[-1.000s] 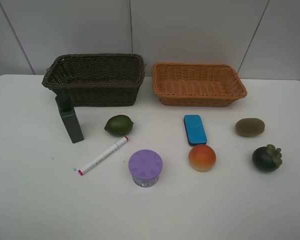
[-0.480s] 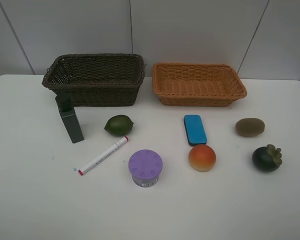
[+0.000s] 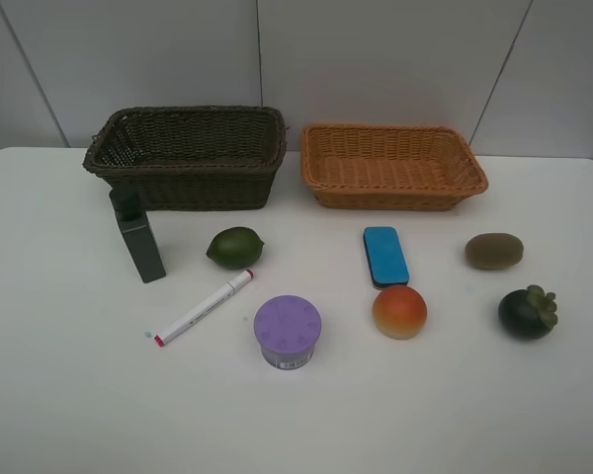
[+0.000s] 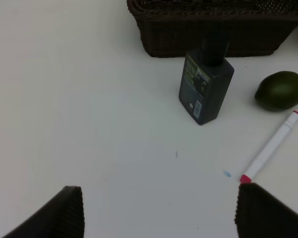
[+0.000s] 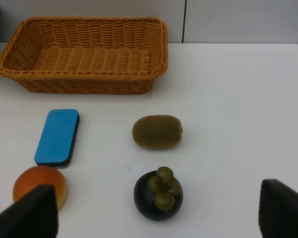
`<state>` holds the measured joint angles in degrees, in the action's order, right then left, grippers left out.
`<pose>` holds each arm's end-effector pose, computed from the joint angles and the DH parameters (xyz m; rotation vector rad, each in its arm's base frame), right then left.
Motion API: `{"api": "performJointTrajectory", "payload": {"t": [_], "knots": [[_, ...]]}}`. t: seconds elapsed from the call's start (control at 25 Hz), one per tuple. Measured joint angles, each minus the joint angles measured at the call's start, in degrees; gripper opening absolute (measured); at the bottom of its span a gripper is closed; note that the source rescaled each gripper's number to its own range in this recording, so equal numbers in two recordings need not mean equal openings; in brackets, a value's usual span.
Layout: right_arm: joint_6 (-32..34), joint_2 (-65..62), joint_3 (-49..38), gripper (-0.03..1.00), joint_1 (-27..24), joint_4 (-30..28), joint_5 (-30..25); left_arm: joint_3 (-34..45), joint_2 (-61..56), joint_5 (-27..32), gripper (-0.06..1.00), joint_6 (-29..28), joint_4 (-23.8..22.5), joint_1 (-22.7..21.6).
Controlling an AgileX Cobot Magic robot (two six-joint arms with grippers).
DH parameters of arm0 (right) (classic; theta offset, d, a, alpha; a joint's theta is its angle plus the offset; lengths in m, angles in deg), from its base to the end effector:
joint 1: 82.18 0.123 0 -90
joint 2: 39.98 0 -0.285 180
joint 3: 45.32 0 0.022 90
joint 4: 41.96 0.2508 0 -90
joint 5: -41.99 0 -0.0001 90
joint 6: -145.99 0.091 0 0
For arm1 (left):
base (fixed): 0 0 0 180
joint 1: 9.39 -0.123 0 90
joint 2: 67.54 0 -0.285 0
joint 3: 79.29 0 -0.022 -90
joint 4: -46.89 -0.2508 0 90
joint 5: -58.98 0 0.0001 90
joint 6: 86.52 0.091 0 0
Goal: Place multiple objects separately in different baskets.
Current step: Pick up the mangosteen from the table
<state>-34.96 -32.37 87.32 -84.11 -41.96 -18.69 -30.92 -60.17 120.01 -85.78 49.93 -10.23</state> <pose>-0.0078 0.0003 0.2832 0.0173 2.0185 -0.0319 -0.0065 -0.0043 0.2779 0.0012 2.0372 -0.0461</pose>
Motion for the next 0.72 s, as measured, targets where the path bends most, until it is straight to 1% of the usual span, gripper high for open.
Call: {"api": "performJointTrajectory", "payload": {"t": [0.32, 0.52, 0.72], "knots": [[0.0, 1.4, 0.1, 0.95, 0.0, 0.0, -0.4, 0.0, 0.0, 0.0, 0.82, 0.0, 0.0, 0.0], [1.0, 13.1, 0.7, 0.95, 0.0, 0.0, -0.8, 0.0, 0.0, 0.0, 0.82, 0.0, 0.0, 0.0], [1.3, 27.9, 5.8, 0.95, 0.0, 0.0, -1.0, 0.0, 0.0, 0.0, 0.82, 0.0, 0.0, 0.0]]}}
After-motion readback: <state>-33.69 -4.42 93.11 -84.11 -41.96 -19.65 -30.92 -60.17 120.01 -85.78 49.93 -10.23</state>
